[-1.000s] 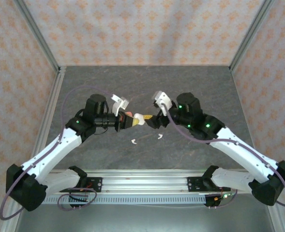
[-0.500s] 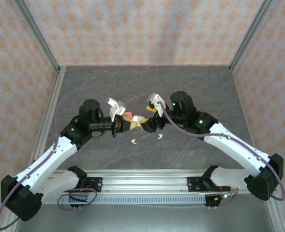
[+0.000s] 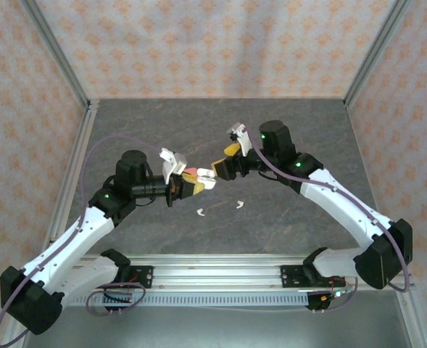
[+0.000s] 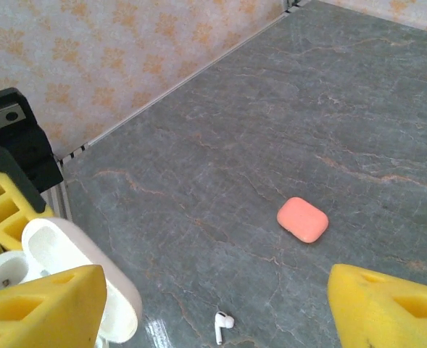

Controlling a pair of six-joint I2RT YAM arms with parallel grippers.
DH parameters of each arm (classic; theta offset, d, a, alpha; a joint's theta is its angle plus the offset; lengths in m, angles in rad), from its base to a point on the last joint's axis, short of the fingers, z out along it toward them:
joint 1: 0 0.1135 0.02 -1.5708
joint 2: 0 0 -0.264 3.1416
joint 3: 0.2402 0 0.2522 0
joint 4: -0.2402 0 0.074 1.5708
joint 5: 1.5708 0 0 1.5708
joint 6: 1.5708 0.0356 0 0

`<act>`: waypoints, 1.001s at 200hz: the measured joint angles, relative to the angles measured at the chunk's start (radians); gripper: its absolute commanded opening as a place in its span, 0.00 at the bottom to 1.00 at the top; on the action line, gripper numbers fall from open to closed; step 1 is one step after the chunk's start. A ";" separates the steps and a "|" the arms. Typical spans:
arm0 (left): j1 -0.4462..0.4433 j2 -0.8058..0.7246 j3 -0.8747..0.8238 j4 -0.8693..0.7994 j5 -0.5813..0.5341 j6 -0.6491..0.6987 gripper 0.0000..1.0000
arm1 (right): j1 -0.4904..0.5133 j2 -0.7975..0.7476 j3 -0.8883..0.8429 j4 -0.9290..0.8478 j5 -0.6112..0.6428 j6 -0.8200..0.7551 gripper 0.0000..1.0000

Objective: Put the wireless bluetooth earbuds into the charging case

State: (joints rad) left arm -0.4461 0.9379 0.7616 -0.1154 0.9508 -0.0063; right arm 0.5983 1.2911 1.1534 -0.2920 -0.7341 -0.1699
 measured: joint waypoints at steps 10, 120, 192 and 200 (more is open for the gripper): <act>0.000 -0.002 -0.002 0.000 0.000 0.003 0.00 | 0.000 0.012 0.016 -0.007 -0.004 0.004 0.78; 0.001 -0.245 -0.116 -0.123 -0.418 0.016 0.00 | -0.026 0.039 0.029 -0.258 0.305 0.318 0.72; 0.002 -0.537 -0.157 -0.193 -0.674 0.014 0.00 | 0.224 0.480 0.202 -0.435 0.420 0.435 0.61; 0.002 -0.555 -0.159 -0.196 -0.686 0.014 0.00 | 0.253 0.544 0.257 -0.455 0.426 0.428 0.60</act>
State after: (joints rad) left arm -0.4446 0.3824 0.6022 -0.3119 0.2653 0.0078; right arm 0.8509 1.8347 1.4101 -0.7471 -0.3084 0.2581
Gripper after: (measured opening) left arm 0.069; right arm 0.610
